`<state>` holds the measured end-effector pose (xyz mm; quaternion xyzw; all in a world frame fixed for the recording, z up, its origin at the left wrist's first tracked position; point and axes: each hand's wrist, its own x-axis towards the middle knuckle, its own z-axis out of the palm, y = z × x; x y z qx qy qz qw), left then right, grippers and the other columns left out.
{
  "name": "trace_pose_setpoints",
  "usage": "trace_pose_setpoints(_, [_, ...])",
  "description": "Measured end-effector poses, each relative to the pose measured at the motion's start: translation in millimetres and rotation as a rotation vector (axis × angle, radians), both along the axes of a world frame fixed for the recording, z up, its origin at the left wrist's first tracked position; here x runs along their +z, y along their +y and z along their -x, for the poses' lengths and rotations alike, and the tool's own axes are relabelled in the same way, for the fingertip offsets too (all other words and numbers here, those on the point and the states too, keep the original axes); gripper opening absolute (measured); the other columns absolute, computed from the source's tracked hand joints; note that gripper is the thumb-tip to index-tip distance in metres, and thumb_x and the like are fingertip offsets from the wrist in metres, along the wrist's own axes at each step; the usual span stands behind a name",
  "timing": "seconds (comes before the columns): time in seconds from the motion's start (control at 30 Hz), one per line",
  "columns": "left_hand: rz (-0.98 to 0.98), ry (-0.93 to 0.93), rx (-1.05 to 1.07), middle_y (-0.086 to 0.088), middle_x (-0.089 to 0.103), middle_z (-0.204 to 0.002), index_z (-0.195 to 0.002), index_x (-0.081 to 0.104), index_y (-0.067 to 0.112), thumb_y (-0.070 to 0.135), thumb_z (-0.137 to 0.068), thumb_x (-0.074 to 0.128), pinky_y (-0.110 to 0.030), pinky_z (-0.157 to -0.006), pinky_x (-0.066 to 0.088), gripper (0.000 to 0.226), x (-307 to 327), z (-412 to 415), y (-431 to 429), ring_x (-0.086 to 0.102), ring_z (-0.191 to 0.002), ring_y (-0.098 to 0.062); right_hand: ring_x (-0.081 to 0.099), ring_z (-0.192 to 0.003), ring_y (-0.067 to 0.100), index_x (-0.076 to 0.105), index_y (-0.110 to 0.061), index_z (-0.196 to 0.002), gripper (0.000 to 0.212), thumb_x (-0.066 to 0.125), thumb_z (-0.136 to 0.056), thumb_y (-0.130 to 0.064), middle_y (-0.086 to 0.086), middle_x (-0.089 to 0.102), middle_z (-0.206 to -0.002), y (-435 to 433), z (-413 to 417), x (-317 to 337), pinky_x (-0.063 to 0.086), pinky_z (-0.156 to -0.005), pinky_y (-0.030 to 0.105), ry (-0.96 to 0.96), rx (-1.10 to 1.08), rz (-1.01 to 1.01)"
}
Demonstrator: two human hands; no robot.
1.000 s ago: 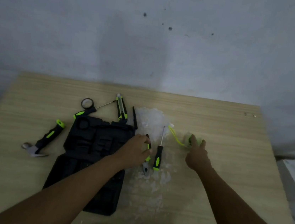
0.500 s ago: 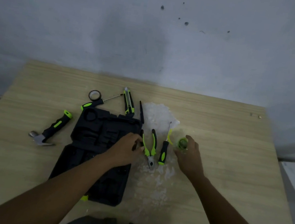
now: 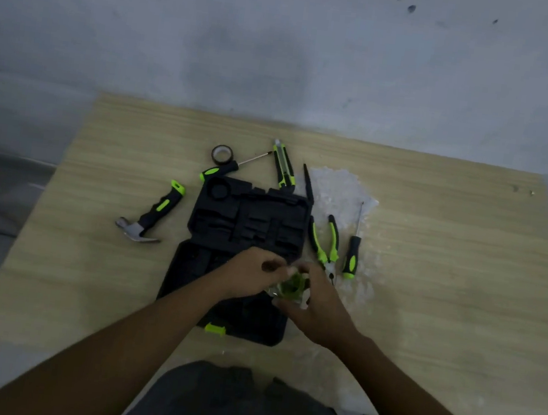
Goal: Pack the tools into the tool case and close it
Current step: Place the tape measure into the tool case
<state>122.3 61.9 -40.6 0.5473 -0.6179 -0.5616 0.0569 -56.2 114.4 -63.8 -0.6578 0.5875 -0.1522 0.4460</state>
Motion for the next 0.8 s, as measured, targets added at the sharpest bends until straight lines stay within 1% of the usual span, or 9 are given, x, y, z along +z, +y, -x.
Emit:
trace_pose_setpoints(0.13, [-0.149, 0.064, 0.085, 0.000, 0.062, -0.121, -0.123, 0.059, 0.018, 0.048, -0.082, 0.067, -0.034, -0.096, 0.050, 0.051, -14.1, -27.1, 14.4, 0.059, -0.109, -0.015, 0.050, -0.105, 0.012, 0.036, -0.026, -0.125, 0.062, 0.069, -0.079, -0.052, -0.003, 0.046, -0.122, 9.9, -19.5, -9.7, 0.045, -0.081, 0.025, -0.040, 0.099, -0.030])
trace_pose_setpoints(0.23, [-0.186, 0.093, 0.134, 0.000, 0.063, -0.118, -0.122, 0.059, 0.015, 0.042, -0.082, 0.069, -0.033, -0.095, 0.050, 0.050, -22.0, -34.4, 20.3, 0.060, -0.108, -0.013, 0.057, -0.096, -0.004, 0.037, -0.025, -0.121, 0.058, 0.074, -0.079, -0.040, -0.015, 0.053, -0.109, 10.3, -22.3, -9.0, 0.050, -0.075, 0.015, -0.123, 0.105, -0.112])
trace_pose_setpoints(0.3, [-0.187, 0.077, 0.161, 0.000, 0.064, -0.117, -0.121, 0.060, 0.015, 0.041, -0.082, 0.070, -0.034, -0.096, 0.051, 0.048, -30.2, -41.5, 26.0, 0.061, -0.106, -0.013, 0.058, -0.092, -0.006, 0.038, -0.025, -0.122, 0.057, 0.075, -0.080, -0.036, -0.016, 0.055, -0.106, 12.4, -26.1, -11.1, 0.050, -0.074, 0.013, -0.117, 0.133, -0.128])
trace_pose_setpoints(0.33, [-0.186, 0.063, 0.166, -0.001, 0.065, -0.116, -0.119, 0.061, 0.014, 0.041, -0.083, 0.070, -0.035, -0.095, 0.052, 0.046, -34.9, -45.6, 29.6, 0.062, -0.105, -0.013, 0.058, -0.092, -0.003, 0.038, -0.026, -0.123, 0.057, 0.074, -0.080, -0.037, -0.012, 0.056, -0.108, 14.1, -29.1, -12.5, 0.051, -0.076, 0.014, -0.104, 0.148, -0.125])
trace_pose_setpoints(0.4, [-0.186, 0.041, 0.167, -0.001, 0.065, -0.114, -0.116, 0.062, 0.015, 0.039, -0.084, 0.069, -0.035, -0.093, 0.053, 0.041, -43.2, -50.9, 37.0, 0.062, -0.103, -0.013, 0.058, -0.097, 0.008, 0.038, -0.028, -0.125, 0.058, 0.073, -0.080, -0.040, -0.004, 0.057, -0.115, 18.9, -33.3, -17.2, 0.053, -0.081, 0.026, -0.051, 0.184, -0.119])
trace_pose_setpoints(0.47, [-0.176, 0.027, 0.153, -0.001, 0.064, -0.113, -0.114, 0.061, 0.016, 0.037, -0.085, 0.068, -0.034, -0.092, 0.053, 0.036, -49.4, -52.9, 43.9, 0.062, -0.103, -0.013, 0.055, -0.102, 0.020, 0.037, -0.030, -0.128, 0.062, 0.071, -0.079, -0.046, 0.002, 0.057, -0.119, 25.0, -35.7, -25.6, 0.051, -0.084, 0.038, 0.066, 0.217, -0.077])
trace_pose_setpoints(0.5, [-0.161, 0.021, 0.142, 0.000, 0.064, -0.113, -0.114, 0.061, 0.016, 0.035, -0.086, 0.067, -0.035, -0.093, 0.053, 0.035, -53.0, -53.0, 47.1, 0.061, -0.103, -0.014, 0.053, -0.106, 0.023, 0.036, -0.029, -0.130, 0.064, 0.070, -0.079, -0.047, 0.004, 0.056, -0.122, 28.0, -36.8, -29.0, 0.048, -0.087, 0.040, 0.146, 0.230, -0.043])
trace_pose_setpoints(0.63, [-0.086, 0.004, 0.109, 0.000, 0.065, -0.109, -0.109, 0.061, 0.017, 0.033, -0.087, 0.066, -0.037, -0.091, 0.055, 0.027, -61.6, -50.5, 57.5, 0.062, -0.101, -0.014, 0.044, -0.121, 0.025, 0.036, -0.023, -0.135, 0.068, 0.069, -0.080, -0.045, 0.002, 0.048, -0.136, 38.5, -40.8, -39.6, 0.036, -0.098, 0.040, 0.269, 0.216, 0.011])
trace_pose_setpoints(0.8, [0.060, -0.033, 0.112, 0.000, 0.068, -0.108, -0.111, 0.065, 0.018, 0.028, -0.089, 0.065, -0.024, -0.084, 0.054, 0.025, -66.3, -48.8, 67.3, 0.063, -0.096, -0.009, 0.042, -0.126, 0.024, 0.035, -0.021, -0.139, 0.069, 0.064, -0.083, -0.048, 0.002, 0.044, -0.140, 42.4, -42.5, -42.6, 0.034, -0.101, 0.038, 0.335, 0.252, 0.053])
